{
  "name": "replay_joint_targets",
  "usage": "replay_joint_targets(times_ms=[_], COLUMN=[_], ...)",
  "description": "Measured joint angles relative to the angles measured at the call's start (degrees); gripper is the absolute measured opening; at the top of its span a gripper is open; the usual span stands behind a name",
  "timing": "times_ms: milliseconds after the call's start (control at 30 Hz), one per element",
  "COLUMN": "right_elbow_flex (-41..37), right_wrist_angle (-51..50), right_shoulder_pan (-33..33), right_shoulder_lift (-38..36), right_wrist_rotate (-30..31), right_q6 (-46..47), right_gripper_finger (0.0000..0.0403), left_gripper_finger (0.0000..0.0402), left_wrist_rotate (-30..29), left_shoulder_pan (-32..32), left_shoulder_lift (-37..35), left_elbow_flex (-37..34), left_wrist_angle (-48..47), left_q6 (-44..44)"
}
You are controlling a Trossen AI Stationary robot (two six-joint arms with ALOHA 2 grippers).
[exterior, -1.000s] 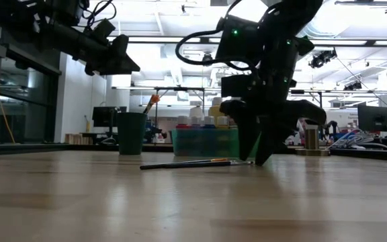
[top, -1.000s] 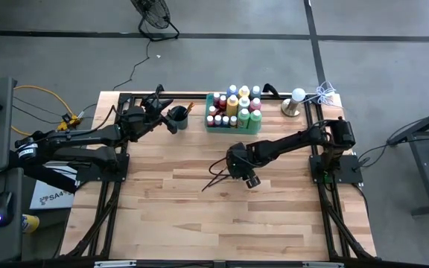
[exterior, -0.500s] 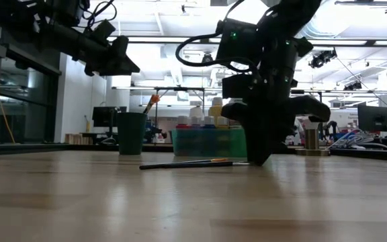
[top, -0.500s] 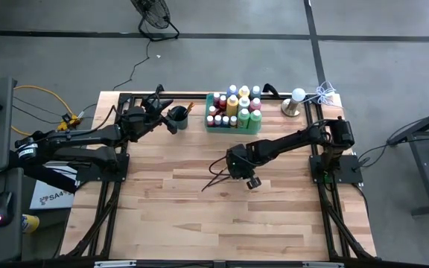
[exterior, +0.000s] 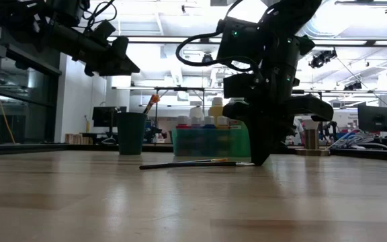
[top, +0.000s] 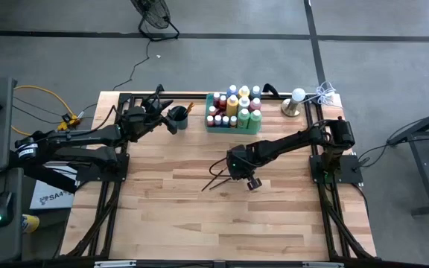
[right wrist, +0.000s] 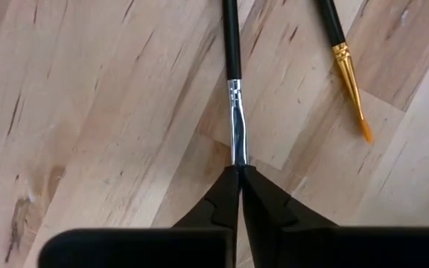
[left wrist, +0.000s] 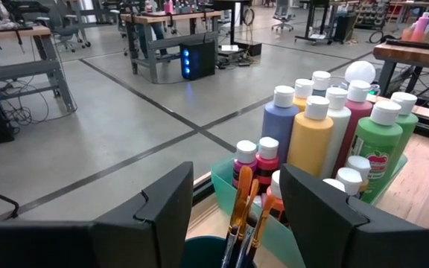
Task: Pick & Place Paint Supplies
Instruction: Put the silver black paint brush into the blue cup
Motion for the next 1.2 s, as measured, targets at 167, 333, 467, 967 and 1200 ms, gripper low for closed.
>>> replay_joint_targets(times_ms=[167, 333, 467, 967, 1200], right_elbow_flex=[0.82, 4.31, 7.31, 9.82, 9.84], right_wrist_angle=[-0.82, -2.92, -3.63, -3.31, -3.23], right_shoulder_pan=[1.20, 2.60, 3.64, 4.07, 4.07], right_shoulder_lift=[0.02, 0.20, 0.21, 0.06, -0.03], right_wrist_rotate=[4.05, 9.07, 13.64, 26.05, 26.79], right_q6=[-0.91, -3.55, -6.76, -12.87, -12.94], right_gripper_finger=[0.0004, 0.0003, 0.0002, 0.0002, 0.0002], left_gripper_finger=[0.0198, 0.0198, 0.0198, 0.0198, 0.0198], left_wrist_rotate=[1.31, 1.36, 2.21, 5.42, 5.81], left_shoulder_pan=[0.00, 0.00, 0.02, 0.00, 0.00], left_shoulder_lift=[0.00, 0.00, 0.00, 0.00, 0.00], left_elbow_flex=[0.00, 0.00, 0.00, 0.00, 0.00], left_wrist_angle=[0.00, 0.00, -0.02, -0.51, -0.63], left_q6=[-0.40, -1.27, -1.29, -2.38, -3.00])
